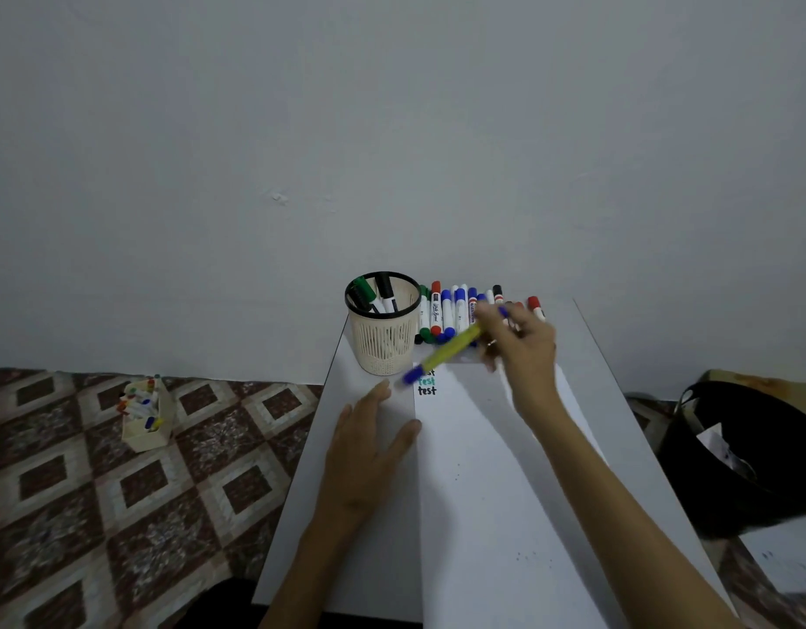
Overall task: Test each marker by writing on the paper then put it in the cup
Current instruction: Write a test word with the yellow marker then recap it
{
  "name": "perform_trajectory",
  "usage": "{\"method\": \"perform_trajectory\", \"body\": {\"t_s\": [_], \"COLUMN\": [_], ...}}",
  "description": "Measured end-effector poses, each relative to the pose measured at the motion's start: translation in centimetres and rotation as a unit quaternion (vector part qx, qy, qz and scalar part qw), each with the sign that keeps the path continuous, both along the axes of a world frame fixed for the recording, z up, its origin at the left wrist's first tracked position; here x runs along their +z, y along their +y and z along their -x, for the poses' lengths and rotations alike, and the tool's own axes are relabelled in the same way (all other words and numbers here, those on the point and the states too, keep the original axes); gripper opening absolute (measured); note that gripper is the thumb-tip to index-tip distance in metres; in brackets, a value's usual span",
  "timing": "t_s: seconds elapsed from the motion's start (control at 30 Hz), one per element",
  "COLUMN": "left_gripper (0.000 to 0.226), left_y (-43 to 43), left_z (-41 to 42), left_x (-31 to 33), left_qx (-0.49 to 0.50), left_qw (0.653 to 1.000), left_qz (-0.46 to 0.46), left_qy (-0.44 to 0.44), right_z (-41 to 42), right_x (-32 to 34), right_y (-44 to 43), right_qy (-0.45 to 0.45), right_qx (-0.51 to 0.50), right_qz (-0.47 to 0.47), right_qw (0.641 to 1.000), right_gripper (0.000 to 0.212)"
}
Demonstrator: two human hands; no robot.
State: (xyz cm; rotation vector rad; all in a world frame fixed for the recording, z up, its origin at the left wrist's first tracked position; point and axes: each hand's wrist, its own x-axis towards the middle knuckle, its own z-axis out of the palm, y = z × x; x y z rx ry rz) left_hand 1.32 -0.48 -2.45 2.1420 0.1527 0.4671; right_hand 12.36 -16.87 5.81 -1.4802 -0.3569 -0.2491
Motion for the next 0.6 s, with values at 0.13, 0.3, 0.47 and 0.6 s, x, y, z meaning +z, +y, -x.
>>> {"method": "perform_trajectory", "body": {"t_s": [0.13,0.3,0.47,0.6], "left_gripper": [0.044,0.019,0.016,0.031], "left_y": [0.0,0.1,0.0,0.3], "left_z": [0.3,0.5,0.5,0.4], "left_x": [0.4,0.2,0.3,0.3], "left_qx": [-0.042,-0.044,-0.058,-0.05], "left_qw": [0.997,0.993,0.993,0.993], "left_qz": [0.04,0.018,0.011,0.021], "left_qy": [-0.053,-0.108,-0.1,-0.107], "right_z": [3.1,4.7,5.0,5.4], "right_x": [-1.4,-2.5,-2.1,-2.1], "right_y": [2.3,4.2,4.4,4.7], "right_qy": [0.03,0.079,0.073,0.114], "right_qx": [0.159,0.247,0.236,0.241], "right_qz": [0.024,0.1,0.102,0.081], "right_qw": [0.986,0.961,0.964,0.96], "right_gripper": [0.021,0.023,0.009,0.006]}}
